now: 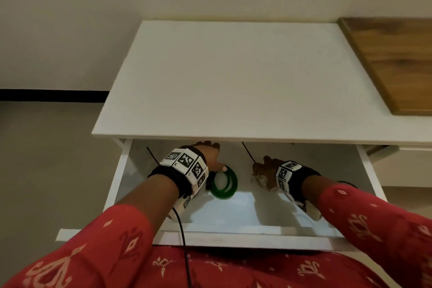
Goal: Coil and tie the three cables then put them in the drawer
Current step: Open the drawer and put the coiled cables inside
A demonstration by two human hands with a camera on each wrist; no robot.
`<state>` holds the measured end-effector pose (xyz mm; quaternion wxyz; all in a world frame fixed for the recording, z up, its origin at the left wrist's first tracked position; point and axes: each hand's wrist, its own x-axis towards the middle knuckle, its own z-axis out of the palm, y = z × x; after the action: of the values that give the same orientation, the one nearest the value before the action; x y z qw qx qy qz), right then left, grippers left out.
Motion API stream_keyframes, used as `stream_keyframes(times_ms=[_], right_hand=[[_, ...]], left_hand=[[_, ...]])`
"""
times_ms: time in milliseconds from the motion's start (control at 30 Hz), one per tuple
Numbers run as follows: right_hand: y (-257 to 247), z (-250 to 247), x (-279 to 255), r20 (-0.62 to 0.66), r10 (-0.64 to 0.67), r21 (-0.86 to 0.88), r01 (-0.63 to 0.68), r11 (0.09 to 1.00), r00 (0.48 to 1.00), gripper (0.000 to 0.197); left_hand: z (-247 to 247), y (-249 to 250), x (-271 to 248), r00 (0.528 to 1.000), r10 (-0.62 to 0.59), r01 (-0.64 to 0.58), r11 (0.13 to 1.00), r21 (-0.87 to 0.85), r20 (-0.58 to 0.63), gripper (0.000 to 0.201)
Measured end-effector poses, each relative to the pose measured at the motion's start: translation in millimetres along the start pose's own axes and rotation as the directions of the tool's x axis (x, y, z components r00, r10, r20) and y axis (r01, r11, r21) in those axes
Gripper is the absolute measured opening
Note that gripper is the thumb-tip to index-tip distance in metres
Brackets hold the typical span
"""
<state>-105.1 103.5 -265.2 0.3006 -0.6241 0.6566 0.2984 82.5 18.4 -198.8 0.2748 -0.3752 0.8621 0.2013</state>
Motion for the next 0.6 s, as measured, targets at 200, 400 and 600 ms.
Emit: stream_keyframes(times_ms=[200,400,600], right_hand=[[-8.6,18.4,21.6,0.001,0.028,0.061,-0.028,0.998,1.000,0.060],[-5.9,-1.1,4.0,0.025,0.031,0.066,-0.033,0.997,0.999,0.067],[-13.2,-41.7,-47.6,-0.051,-0.051,-0.006,0.051,0.999,0.997,0.046]], left_hand=[[3.6,0.0,11.9,1.000,0.009,-0.009,0.999,-0.053,0.002,0.065],[-5.2,7.9,-1.5,0.998,0.062,-0.062,0.998,0.010,-0.012,0.065],[-28.3,13.5,-45.4,0.998,0.063,-0.063,0.997,0.051,-0.012,0.060]])
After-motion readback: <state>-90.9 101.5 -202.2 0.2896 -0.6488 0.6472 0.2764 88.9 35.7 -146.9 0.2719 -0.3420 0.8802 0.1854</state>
